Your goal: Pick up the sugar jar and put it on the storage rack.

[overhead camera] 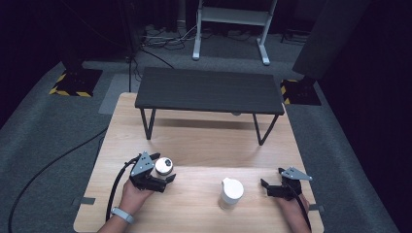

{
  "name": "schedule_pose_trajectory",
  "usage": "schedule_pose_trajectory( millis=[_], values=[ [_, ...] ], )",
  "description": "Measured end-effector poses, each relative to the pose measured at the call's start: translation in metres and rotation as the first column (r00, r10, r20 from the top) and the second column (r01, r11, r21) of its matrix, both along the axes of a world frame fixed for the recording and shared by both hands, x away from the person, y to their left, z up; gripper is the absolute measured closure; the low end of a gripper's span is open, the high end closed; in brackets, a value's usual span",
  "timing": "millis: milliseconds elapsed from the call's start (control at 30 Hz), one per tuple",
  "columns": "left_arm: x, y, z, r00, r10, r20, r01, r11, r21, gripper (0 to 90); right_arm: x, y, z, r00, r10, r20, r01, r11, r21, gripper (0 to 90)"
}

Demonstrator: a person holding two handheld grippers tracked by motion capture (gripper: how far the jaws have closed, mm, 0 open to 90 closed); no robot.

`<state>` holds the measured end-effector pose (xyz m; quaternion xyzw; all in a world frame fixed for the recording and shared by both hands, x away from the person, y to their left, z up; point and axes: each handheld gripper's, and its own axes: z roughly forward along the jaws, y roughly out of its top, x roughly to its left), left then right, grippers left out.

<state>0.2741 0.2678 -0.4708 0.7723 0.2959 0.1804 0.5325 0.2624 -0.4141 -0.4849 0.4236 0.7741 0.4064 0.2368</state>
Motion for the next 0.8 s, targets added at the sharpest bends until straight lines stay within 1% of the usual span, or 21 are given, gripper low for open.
schedule_pose_trajectory(
  millis=[33, 133, 200, 267, 300, 333, 367, 400, 467, 633, 800],
  values=[
    [0.001, 0.002, -0.003, 1.0000, -0.006, -0.006, 0.005, 1.0000, -0.007, 2.4, 0.000, 0.000, 0.000, 1.0000, 0.000, 0.000, 0.000, 1.000, 0.000, 3.2],
    [0.005, 0.007, -0.010, 0.9994, -0.027, -0.020, 0.027, 0.9993, -0.026, 10.4, 0.000, 0.000, 0.000, 1.0000, 0.001, 0.000, -0.001, 1.000, 0.000, 3.2],
    [0.006, 0.008, -0.013, 0.9992, -0.035, -0.017, 0.035, 0.9990, -0.028, 14.9, 0.000, 0.000, 0.000, 1.0000, 0.002, 0.000, -0.002, 1.000, 0.000, 3.2],
    [0.005, 0.007, -0.015, 0.9992, -0.039, -0.003, 0.039, 0.9991, -0.018, 18.8, 0.000, 0.000, 0.000, 1.0000, 0.003, 0.000, -0.003, 1.000, 0.000, 3.2],
    [0.004, 0.007, -0.020, 0.9988, -0.047, 0.011, 0.047, 0.9988, -0.015, 22.0, 0.000, 0.000, 0.000, 1.0000, 0.003, 0.000, -0.003, 1.000, 0.000, 3.2],
    [0.002, 0.007, -0.022, 0.9988, -0.046, 0.016, 0.046, 0.9988, -0.017, 24.3, 0.000, 0.000, 0.000, 1.0000, 0.003, 0.000, -0.003, 1.000, 0.000, 3.2],
    [0.000, 0.008, -0.027, 0.9983, -0.045, 0.038, 0.046, 0.9988, -0.020, 26.1, 0.000, 0.000, 0.000, 1.0000, 0.003, 0.000, -0.003, 1.000, 0.000, 3.2],
    [0.001, 0.011, -0.032, 0.9977, -0.051, 0.044, 0.052, 0.9980, -0.035, 30.1, 0.000, 0.000, 0.000, 1.0000, 0.003, 0.000, -0.003, 1.000, 0.000, 3.2],
    [-0.002, 0.010, -0.033, 0.9971, -0.045, 0.062, 0.047, 0.9984, -0.031, 30.5, 0.000, -0.001, 0.000, 1.0000, 0.004, 0.000, -0.004, 1.000, 0.000, 3.2],
    [-0.006, 0.009, -0.040, 0.9959, -0.030, 0.085, 0.034, 0.9982, -0.048, 30.8, 0.000, -0.001, 0.000, 1.0000, 0.006, -0.001, -0.006, 1.000, 0.000, 3.2],
    [-0.007, 0.010, -0.043, 0.9952, -0.031, 0.093, 0.036, 0.9979, -0.054, 31.0, 0.000, -0.001, 0.000, 1.0000, 0.009, -0.001, -0.009, 1.000, 0.000, 3.2]
  ],
)
